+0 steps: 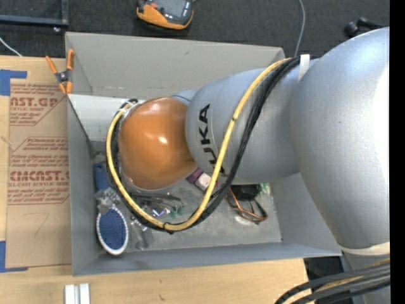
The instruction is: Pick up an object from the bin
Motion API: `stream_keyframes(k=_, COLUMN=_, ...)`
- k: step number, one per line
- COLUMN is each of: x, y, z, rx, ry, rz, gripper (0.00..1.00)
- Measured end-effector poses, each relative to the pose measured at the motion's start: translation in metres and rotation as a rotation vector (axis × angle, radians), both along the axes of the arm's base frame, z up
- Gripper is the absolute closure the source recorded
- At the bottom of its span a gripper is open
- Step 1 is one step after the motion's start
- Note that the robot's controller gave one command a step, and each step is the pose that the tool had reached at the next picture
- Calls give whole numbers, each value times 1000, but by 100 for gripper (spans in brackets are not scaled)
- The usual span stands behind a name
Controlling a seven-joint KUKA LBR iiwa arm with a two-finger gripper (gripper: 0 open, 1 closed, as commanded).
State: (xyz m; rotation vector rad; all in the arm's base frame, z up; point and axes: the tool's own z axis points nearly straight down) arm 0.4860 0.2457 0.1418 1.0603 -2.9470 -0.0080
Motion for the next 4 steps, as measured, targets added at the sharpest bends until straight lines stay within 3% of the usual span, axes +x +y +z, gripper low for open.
stream_keyframes(k=1, x=8, y=-1, z=-66, rx=3, ry=-21, rz=683, gripper=0)
stream_keyframes(k=2, x=13, y=3, z=-67, rx=16, ry=-15, rz=515, gripper=100)
stream_keyframes(k=3, x=13, y=4, z=-67, rx=16, ry=-15, rz=515, gripper=100)
stream_keyframes(k=4, x=14, y=6, z=-45, rx=21, ry=-19, rz=514, gripper=100)
